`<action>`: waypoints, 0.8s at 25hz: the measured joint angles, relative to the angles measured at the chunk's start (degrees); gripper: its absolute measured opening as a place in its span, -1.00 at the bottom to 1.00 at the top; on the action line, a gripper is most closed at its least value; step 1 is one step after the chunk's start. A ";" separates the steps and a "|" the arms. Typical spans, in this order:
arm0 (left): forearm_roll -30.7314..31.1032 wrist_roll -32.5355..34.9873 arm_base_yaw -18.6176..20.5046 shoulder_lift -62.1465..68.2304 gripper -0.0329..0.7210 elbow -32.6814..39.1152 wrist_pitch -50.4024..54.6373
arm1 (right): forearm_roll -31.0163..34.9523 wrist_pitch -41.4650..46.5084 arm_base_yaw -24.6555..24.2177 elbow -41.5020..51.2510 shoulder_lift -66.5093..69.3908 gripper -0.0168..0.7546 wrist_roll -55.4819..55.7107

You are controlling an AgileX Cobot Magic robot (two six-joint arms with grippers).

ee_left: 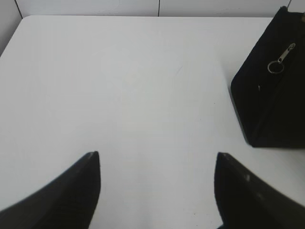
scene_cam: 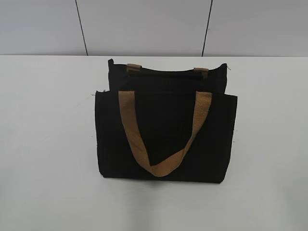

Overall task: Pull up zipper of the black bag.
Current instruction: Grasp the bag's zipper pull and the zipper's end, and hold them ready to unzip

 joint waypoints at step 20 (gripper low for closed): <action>0.00 0.00 0.00 0.00 0.57 0.00 0.00 | 0.00 0.00 0.00 0.00 0.00 0.54 0.00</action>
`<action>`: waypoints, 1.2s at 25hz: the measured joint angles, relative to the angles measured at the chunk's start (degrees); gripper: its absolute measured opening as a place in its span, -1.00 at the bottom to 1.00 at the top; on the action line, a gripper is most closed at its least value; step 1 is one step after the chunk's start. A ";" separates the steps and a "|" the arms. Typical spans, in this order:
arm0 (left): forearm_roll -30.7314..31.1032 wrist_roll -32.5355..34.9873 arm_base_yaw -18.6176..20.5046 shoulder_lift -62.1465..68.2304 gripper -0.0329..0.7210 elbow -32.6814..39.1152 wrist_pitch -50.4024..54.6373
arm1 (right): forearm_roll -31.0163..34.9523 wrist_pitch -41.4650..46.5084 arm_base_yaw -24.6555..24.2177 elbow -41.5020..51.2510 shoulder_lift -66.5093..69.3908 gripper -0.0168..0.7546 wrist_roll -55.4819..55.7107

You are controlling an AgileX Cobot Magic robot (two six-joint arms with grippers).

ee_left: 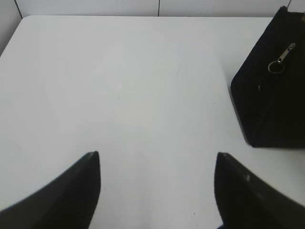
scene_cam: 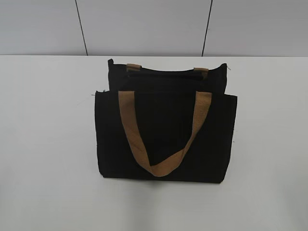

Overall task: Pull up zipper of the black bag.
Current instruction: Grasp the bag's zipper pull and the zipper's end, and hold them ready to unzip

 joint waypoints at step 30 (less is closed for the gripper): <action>5.56 -0.56 -1.22 33.63 0.21 11.50 -78.68 | 0.00 0.00 0.00 0.00 0.00 0.54 0.00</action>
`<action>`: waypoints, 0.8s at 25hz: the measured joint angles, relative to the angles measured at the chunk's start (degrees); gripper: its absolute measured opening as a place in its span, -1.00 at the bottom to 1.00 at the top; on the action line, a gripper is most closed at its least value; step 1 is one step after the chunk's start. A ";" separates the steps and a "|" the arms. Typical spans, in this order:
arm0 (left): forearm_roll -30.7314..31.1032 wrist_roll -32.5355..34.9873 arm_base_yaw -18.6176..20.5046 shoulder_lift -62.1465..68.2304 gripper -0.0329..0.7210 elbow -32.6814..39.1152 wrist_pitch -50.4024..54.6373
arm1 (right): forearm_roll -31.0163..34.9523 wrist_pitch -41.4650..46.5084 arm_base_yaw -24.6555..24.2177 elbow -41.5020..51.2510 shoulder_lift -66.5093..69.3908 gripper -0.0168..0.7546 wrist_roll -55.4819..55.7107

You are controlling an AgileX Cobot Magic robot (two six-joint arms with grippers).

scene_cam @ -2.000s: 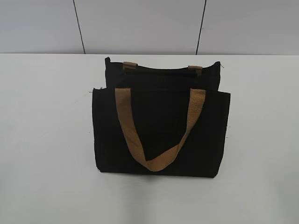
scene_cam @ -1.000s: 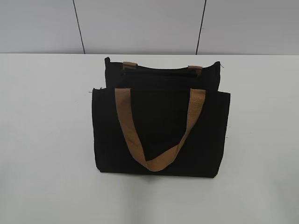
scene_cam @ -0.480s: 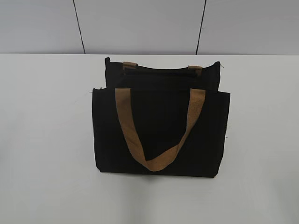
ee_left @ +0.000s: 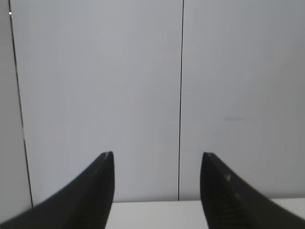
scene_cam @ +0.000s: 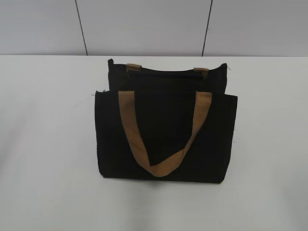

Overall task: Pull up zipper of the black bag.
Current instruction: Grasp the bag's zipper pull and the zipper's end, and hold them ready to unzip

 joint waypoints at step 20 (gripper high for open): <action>72.11 -30.22 1.11 65.39 0.10 -10.51 -36.10 | 0.00 0.00 0.00 0.01 0.00 0.54 0.00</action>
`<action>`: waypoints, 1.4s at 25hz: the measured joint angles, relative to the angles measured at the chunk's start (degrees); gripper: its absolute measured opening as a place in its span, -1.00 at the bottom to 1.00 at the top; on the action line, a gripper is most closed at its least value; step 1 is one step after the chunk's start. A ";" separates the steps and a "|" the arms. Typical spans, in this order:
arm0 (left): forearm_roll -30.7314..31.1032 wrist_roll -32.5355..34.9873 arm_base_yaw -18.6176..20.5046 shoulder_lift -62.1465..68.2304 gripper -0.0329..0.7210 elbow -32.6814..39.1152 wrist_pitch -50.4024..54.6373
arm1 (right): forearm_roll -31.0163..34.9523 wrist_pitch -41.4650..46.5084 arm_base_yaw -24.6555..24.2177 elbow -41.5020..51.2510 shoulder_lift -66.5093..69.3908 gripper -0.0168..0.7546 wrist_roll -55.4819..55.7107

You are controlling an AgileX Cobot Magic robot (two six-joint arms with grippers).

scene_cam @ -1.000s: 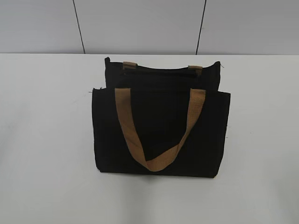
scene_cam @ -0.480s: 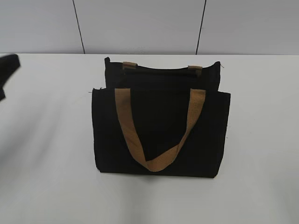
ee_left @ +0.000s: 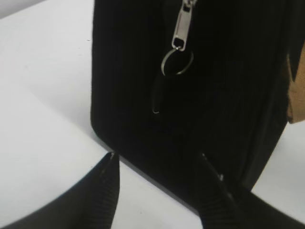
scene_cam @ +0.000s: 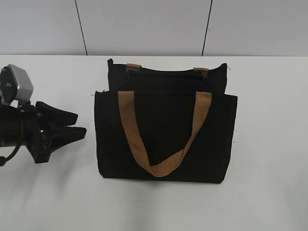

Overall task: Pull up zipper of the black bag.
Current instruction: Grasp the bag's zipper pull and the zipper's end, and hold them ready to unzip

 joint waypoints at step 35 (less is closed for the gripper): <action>1.36 -0.25 -6.86 8.76 -0.85 -15.70 0.31 | 0.00 0.00 0.00 0.00 0.00 0.54 0.00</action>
